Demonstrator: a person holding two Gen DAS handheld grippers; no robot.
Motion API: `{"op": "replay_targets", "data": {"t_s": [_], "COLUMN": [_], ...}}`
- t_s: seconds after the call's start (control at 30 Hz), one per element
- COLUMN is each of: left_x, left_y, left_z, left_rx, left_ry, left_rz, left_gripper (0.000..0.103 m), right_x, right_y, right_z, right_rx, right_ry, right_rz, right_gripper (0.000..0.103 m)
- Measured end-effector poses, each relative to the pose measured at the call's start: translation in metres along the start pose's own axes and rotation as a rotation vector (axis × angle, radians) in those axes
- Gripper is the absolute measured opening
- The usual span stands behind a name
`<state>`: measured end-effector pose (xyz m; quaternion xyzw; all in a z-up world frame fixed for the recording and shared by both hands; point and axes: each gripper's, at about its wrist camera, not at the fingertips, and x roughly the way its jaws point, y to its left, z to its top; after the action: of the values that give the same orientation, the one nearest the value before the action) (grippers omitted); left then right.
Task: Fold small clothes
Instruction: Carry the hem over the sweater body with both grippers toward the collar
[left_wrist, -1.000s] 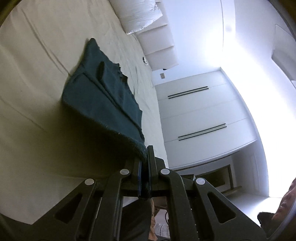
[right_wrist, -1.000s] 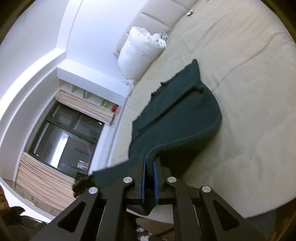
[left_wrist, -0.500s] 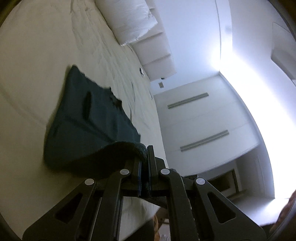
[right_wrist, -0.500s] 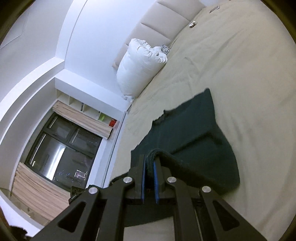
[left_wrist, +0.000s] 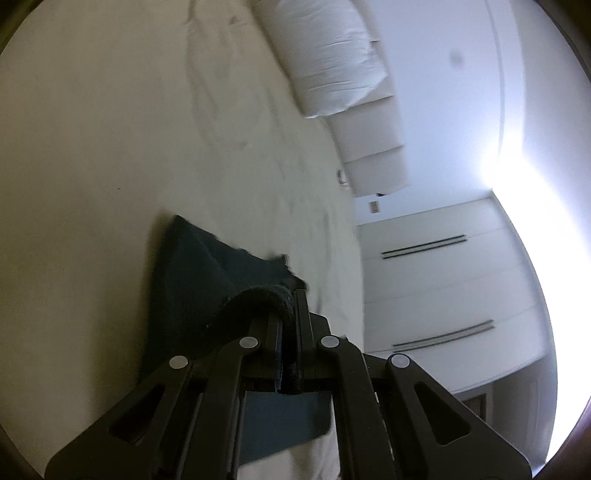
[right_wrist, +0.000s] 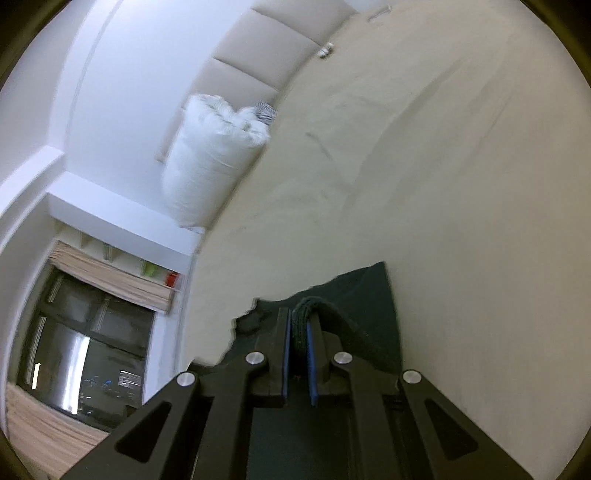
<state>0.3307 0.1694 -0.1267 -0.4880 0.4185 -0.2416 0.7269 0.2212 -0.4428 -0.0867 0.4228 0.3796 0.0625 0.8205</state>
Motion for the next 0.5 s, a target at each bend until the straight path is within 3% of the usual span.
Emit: {"op": "replay_targets", "data": {"t_s": [0.23,0.37,0.4,0.43,0.47,0.5], "left_x": [0.043,0.054,0.052,0.048,0.039,0.031], "left_y": [0.037,0.06,0.065,0.066,0.067,0.069], "left_z": [0.029,0.033,0.036,0.037,0.041,0.045], "left_rx": [-0.04,-0.095,-0.112,-0.114,-0.11,-0.113], "left_ry": [0.007,0.025,0.024,0.012,-0.024,-0.062], "left_rz": [0.06,0.052,0.04,0.047,0.049,0.05], "left_gripper": [0.003,0.008,0.011,0.021,0.041,0.057], "right_x": [0.034,0.045,0.043,0.04,0.039,0.034], "right_y": [-0.023,-0.032,-0.033,-0.033,-0.032,-0.031], "right_z": [0.012,0.012,0.012,0.012,0.014,0.015], "right_rx": [0.042,0.046,0.048,0.046,0.043,0.038], "right_ry": [0.011,0.026,0.017,0.0,-0.014,-0.04], "right_rz": [-0.053,-0.099,-0.09,-0.084,-0.086,-0.113], "right_gripper": [0.01,0.017,0.023,0.033,0.04,0.061]}}
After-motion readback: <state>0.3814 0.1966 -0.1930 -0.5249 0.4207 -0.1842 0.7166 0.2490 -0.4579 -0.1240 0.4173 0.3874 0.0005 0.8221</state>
